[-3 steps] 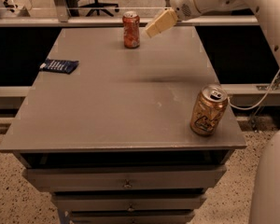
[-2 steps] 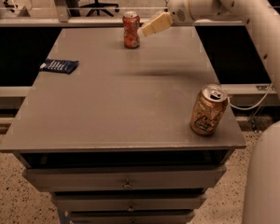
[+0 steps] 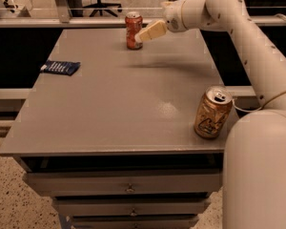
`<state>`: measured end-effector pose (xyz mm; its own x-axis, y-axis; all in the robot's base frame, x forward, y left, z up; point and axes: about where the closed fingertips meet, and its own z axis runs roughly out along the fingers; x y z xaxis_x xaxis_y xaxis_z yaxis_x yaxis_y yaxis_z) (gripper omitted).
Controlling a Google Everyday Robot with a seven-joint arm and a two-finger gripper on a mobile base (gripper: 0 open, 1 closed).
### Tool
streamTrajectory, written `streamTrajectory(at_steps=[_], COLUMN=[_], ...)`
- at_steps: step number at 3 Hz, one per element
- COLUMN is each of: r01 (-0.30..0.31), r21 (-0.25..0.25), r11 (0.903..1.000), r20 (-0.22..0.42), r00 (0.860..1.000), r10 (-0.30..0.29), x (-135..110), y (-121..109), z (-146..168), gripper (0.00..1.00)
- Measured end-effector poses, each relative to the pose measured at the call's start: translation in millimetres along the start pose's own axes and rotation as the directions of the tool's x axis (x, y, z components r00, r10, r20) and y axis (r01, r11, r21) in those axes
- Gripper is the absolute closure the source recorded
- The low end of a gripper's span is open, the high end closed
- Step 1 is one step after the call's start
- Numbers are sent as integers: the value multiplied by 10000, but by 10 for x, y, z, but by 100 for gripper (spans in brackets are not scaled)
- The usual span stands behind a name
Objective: Pick coke can
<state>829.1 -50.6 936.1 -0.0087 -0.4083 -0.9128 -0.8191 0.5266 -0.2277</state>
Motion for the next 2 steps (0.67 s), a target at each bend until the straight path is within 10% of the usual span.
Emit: streamTrajectory(at_steps=[2], r01=[-298], r21=[-661], r11=[9974], r20=[505], r00=[9982], r10=[331], x=[133], y=[0], z=[418], gripper=[0])
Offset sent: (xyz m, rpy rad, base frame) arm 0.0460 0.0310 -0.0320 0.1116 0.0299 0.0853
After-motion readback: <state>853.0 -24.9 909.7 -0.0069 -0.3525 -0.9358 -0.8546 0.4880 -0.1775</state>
